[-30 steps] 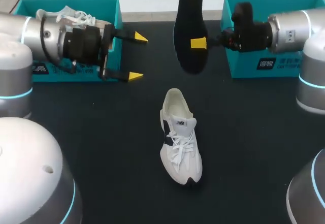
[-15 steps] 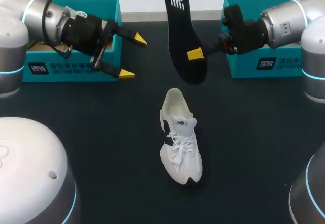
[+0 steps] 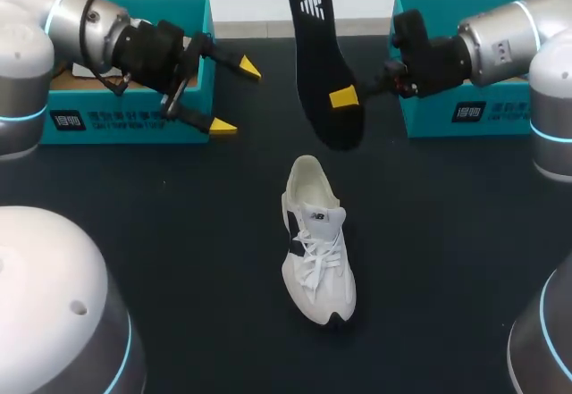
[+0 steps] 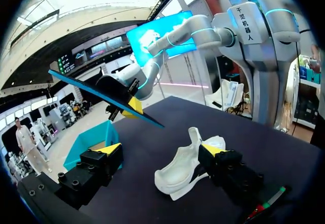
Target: Take the shoe out of the shoebox, open the shoe tongue, remove and reinsert the insole, then place the shoe into the shoebox
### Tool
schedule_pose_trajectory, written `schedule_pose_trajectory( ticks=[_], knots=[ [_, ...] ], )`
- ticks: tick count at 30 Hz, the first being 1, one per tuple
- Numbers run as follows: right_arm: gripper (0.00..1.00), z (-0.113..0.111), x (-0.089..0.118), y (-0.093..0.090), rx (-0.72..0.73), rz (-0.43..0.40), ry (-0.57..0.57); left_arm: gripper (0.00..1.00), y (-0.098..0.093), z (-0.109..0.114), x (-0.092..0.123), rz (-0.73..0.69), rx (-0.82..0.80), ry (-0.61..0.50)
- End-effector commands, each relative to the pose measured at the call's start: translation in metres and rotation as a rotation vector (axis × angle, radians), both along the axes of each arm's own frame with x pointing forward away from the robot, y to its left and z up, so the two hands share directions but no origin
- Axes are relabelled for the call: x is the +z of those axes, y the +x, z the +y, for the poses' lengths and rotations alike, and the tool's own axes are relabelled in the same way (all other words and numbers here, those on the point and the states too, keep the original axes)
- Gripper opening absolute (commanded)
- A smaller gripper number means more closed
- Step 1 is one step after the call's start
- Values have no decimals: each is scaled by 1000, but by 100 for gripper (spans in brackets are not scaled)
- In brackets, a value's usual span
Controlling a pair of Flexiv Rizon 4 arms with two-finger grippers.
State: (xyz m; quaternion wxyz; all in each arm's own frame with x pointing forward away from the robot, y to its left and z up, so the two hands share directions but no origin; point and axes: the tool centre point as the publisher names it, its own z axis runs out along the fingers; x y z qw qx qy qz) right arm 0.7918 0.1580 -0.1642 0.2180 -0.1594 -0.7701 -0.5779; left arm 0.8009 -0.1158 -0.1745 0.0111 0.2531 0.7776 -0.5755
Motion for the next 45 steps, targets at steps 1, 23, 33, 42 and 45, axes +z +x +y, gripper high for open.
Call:
schedule_pose_trajectory(
  ticks=[1, 23, 33, 42, 45],
  knots=[
    [0, 0, 0, 0, -1, 1, -3, 100, -1, 0, 0, -1, 1, 2],
    [0, 12, -9, 17, 36, -118, 18, 100, 0, 12, -25, 45, -38, 135],
    [0, 23, -45, 5, 105, -143, 16, 100, -12, 11, -72, 51, -44, 177],
    [0, 24, -68, -3, 26, -24, 37, 100, -23, 9, -100, 38, -24, 181],
    [0, 24, -71, -2, -5, -26, 10, 100, -24, 9, -105, 45, -21, 183]
  ],
)
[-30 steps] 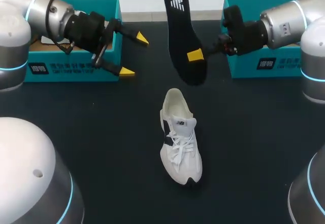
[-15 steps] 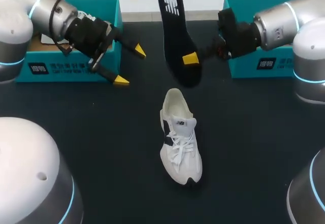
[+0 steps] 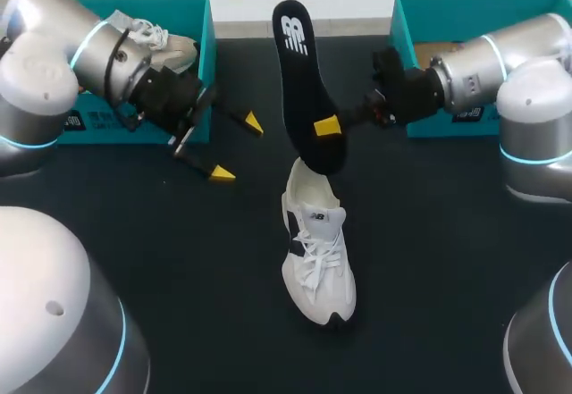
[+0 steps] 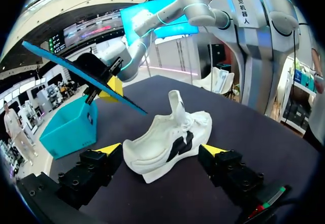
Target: Take the shoe out of the shoebox, open the shoe tongue, remove and reinsert the insole, then place the shoe into the shoebox
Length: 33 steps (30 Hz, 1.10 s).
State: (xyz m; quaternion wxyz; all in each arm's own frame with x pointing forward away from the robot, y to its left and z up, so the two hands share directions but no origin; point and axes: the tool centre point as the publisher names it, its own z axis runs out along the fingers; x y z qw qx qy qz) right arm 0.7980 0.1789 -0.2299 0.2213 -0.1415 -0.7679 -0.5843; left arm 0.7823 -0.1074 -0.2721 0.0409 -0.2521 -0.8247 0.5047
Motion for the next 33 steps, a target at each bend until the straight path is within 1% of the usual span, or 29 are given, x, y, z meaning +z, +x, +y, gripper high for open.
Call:
schedule_pose_trajectory(
  ticks=[1, 10, 15, 16, 20, 21, 23, 26, 27, 33],
  knots=[
    [0, 4, -5, -9, -33, -9, -10, 100, -5, 1, -10, 1, 14, -3],
    [0, 4, -5, -9, -33, -9, -10, 100, -2, 5, -17, 6, 26, -1],
    [0, 4, -5, -9, -33, -9, -10, 100, 1, 5, -17, -4, 27, -5],
    [0, 7, -7, -11, -49, 18, 26, 100, 1, 5, -16, -7, 26, -4],
    [0, 11, -12, -10, -146, 28, 89, 100, 4, 4, -17, -13, 27, -7],
    [0, 12, -12, -9, -149, 38, 100, 100, 4, 3, -18, -13, 27, -8],
    [0, 13, -13, -8, -155, 11, 72, 100, 5, 2, -19, -12, 27, -9],
    [0, 16, -14, -7, -153, 10, 77, 100, 6, 1, -21, -12, 32, -9],
    [0, 17, -15, -7, -158, -3, 74, 100, 7, 1, -22, -13, 37, -11],
    [0, 21, -25, -5, -144, 24, 70, 100, 15, -3, -27, -14, 34, -12]
  ],
)
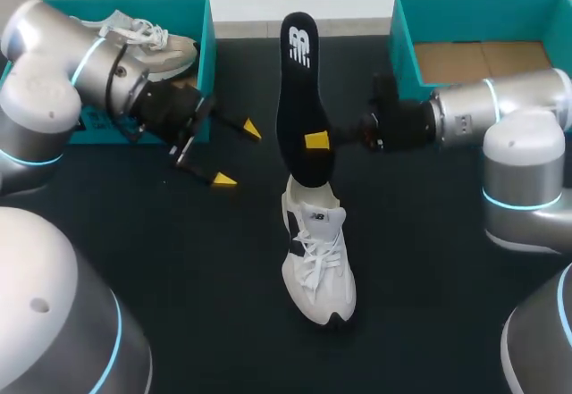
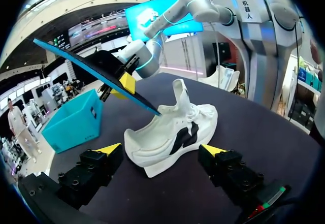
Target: Take the shoe out of the shoebox, open the shoe tongue, remove and reinsert the insole, then place the shoe into the shoebox
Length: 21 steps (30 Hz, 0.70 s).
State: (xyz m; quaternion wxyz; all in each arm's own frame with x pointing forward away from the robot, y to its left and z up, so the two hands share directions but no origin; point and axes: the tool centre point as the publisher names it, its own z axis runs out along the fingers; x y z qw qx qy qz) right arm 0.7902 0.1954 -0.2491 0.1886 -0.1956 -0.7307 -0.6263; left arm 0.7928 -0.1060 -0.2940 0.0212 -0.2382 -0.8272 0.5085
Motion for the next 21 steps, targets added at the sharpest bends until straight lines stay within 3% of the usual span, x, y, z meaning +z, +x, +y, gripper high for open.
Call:
schedule_pose_trajectory(
  ticks=[1, 21],
  knots=[
    [0, 6, -8, 3, 12, 10, -8, 100, 6, -6, -5, 2, -13, 2],
    [0, 9, -28, 16, 32, -22, -29, 100, 9, -25, -23, 7, -34, 61]
  ],
)
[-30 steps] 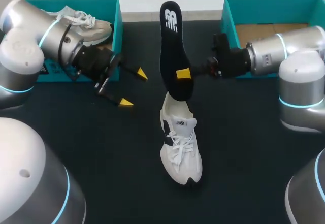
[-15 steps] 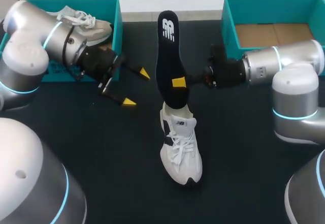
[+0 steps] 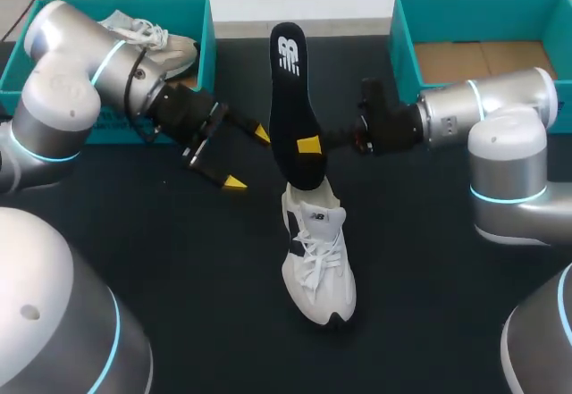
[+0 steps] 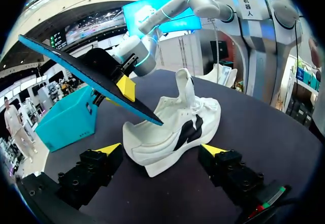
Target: Take the shoe out of the shoebox, open the shoe tongue, remove and reinsert the insole, then place the shoe into the shoebox
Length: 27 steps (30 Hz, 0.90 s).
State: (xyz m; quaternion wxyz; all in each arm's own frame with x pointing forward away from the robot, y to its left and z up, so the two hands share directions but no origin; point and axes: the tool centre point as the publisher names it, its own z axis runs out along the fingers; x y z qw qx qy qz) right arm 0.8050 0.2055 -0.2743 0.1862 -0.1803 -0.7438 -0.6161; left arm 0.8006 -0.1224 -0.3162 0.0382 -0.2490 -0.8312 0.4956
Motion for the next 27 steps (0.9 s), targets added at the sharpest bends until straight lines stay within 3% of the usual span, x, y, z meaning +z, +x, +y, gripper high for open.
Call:
schedule_pose_trajectory(
  ticks=[1, 7, 27],
  knots=[
    [0, -3, -3, 2, 2, 2, -8, 100, 0, -10, -1, -5, 1, 39],
    [0, -12, -4, 3, -10, 4, -16, 100, -2, -15, -5, -11, -5, 156],
    [0, -14, -12, -2, -18, 10, -21, 100, -10, -14, -9, -46, 66, 241]
  ],
)
